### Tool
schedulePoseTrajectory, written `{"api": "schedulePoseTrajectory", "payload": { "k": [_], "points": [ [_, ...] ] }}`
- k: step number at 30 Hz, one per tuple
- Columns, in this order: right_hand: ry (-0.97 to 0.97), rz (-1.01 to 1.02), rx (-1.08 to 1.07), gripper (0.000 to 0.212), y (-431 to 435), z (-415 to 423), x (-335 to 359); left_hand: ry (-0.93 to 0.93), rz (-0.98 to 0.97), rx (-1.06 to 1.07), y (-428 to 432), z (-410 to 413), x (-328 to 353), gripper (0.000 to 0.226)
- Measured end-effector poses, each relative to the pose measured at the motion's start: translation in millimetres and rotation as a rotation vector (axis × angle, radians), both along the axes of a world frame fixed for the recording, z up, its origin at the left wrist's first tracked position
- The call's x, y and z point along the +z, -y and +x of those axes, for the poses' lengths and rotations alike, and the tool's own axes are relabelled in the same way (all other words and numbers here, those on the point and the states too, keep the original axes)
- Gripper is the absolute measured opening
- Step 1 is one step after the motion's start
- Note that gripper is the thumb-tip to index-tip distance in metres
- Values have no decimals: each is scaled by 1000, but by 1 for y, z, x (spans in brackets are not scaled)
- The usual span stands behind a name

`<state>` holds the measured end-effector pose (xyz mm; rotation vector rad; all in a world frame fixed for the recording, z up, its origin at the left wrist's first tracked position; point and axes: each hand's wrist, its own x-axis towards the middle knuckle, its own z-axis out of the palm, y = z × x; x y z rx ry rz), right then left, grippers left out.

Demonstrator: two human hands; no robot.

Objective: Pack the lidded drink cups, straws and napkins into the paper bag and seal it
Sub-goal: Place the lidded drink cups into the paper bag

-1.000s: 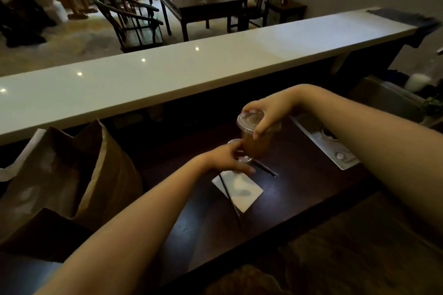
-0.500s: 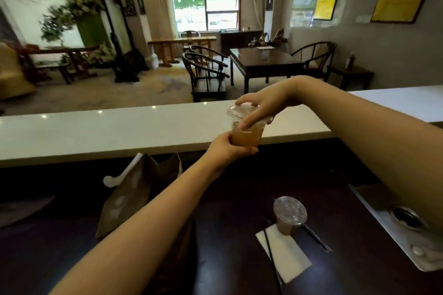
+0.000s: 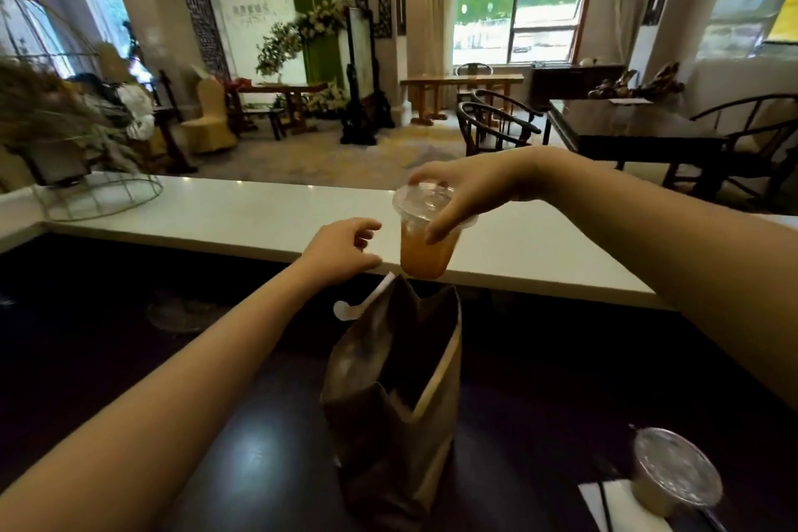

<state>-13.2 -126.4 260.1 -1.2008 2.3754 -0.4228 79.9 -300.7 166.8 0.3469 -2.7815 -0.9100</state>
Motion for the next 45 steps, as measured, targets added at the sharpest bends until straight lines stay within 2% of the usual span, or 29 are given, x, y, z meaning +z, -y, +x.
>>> {"api": "schedulePoseTrajectory", "payload": {
  "k": [3,6,10,14,18,20,22,26,31,36,45],
  "points": [
    [38,83,31,81,23,0,-16,121,-74,54,23,0,-16,61],
    [34,120,32,82,39,-1,-30,273,-68,-10,32,-2,-32,67],
    [4,138,16,83,51,-3,-45,326,-21,-110,34,-6,-49,67],
    [-17,135,-21,85,51,-4,-54,290,7,-125,31,-9,-55,59],
    [-2,109,-57,85,41,-4,-53,322,138,-190,26,-4,-54,65],
    [16,100,-66,85,36,-2,-53,331,59,-228,20,-1,-55,65],
    [-4,106,-56,86,33,3,-54,280,-71,-229,12,-1,-60,51],
    [-110,103,-48,89,27,13,-64,175,-185,-173,3,4,-73,25],
    [-165,71,-46,92,16,21,-68,73,-383,-98,3,12,-79,19],
    [-113,61,-53,92,8,27,-68,46,-490,-55,3,21,-80,16],
    [-94,127,-46,97,19,50,-117,100,-407,-20,-2,37,-83,11]
  ]
}}
